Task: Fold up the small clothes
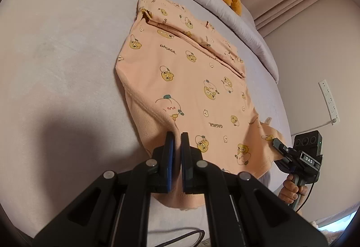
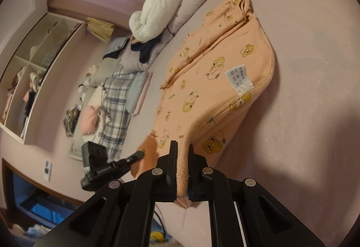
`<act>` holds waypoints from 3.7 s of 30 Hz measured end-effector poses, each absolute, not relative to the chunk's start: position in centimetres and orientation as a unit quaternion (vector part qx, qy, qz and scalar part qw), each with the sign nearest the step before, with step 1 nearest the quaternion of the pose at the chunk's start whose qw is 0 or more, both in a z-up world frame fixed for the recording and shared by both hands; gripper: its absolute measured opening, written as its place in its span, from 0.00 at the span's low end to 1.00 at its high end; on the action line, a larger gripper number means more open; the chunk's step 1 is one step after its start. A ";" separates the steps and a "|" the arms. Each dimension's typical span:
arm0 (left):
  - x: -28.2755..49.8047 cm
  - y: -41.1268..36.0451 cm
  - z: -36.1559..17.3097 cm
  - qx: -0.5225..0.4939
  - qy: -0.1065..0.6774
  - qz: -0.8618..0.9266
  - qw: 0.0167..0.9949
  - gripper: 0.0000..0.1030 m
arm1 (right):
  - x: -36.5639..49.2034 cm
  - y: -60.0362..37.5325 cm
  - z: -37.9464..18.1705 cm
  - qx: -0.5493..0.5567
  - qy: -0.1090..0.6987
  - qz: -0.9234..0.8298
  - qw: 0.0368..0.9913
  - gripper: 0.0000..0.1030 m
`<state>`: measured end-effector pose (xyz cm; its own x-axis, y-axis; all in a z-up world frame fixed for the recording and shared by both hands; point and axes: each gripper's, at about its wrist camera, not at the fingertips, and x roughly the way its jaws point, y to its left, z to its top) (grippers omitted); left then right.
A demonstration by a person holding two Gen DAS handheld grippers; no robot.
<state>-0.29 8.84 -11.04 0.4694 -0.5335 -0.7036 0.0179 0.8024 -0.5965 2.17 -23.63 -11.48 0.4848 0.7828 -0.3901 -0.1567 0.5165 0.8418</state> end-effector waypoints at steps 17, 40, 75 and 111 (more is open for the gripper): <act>0.7 9.0 -10.1 -0.322 0.456 -0.215 0.801 0.02 | 2.0 -24.9 -11.2 0.423 0.376 0.317 0.761 0.09; 14.9 11.5 -6.3 -0.385 0.402 -0.212 0.804 0.03 | 15.7 -26.1 -6.0 0.430 0.300 0.300 0.797 0.09; 16.7 7.3 -14.3 -0.446 0.530 -0.198 0.693 0.02 | 16.8 -25.7 -8.1 0.411 0.339 0.283 0.798 0.09; 24.6 1.9 -13.5 -0.287 0.657 -0.062 0.694 0.21 | 15.4 -25.7 -9.3 0.417 0.338 0.297 0.790 0.09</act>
<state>24.57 1.89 -13.53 0.1280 -0.4626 -0.8773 -0.2912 0.8280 -0.4791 15.38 -25.69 -9.30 0.5949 0.7513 -0.2855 -0.1884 0.4757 0.8592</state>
